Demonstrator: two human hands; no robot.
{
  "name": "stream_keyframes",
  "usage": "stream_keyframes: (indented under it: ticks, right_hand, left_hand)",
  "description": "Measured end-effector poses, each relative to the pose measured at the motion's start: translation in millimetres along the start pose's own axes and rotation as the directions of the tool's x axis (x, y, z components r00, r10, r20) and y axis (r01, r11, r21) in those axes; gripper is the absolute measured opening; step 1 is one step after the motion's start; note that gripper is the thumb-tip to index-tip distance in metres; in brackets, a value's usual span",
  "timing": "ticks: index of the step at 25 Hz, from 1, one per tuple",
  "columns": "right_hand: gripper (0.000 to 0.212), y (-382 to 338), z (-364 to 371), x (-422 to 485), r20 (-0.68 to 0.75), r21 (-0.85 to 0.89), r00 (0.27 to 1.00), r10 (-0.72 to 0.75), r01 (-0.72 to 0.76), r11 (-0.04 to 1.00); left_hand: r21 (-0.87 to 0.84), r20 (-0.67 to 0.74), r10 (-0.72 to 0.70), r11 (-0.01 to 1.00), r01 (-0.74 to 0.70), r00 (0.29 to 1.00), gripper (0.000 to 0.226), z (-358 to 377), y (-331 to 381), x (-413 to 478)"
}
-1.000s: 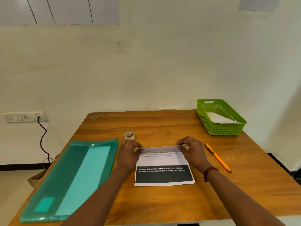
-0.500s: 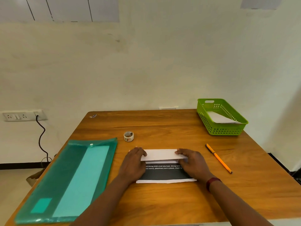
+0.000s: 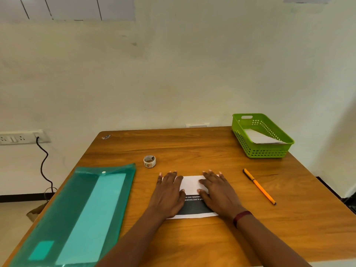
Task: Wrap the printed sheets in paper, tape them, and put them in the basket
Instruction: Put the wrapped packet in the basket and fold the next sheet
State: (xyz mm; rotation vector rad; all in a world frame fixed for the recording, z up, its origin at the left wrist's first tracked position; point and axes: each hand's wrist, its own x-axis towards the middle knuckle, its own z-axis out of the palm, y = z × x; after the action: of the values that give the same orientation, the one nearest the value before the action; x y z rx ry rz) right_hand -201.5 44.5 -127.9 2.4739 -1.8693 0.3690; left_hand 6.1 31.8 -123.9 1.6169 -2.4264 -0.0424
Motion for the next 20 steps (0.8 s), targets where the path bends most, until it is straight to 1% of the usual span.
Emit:
stream_keyframes:
  ticks: [2,5,13,16,20]
  right_hand:
    - [0.049,-11,2,6,0.053,0.000,0.998,-0.040,0.040,0.999]
    - [0.054,-24,6,9,0.141,0.056,0.990,-0.024,0.016,0.998]
    - [0.089,-26,16,7,0.178,-0.007,0.984,-0.014,0.016,1.000]
    - [0.093,-22,15,6,0.180,0.004,0.982,0.055,-0.056,0.998]
    - [0.099,-4,12,2,0.203,0.007,0.968,0.150,-0.154,0.988]
  left_hand:
    - [0.013,0.042,-0.006,1.000,0.006,0.999,0.059,3,6,2]
    - [0.042,0.136,-0.032,0.999,0.026,0.990,0.059,13,7,1]
    - [0.081,0.170,-0.050,0.996,0.036,0.984,0.062,20,4,1]
    - [0.060,0.177,-0.074,0.996,0.064,0.981,0.066,18,0,3]
    - [0.051,0.188,-0.151,0.988,0.144,0.970,0.076,19,-18,2]
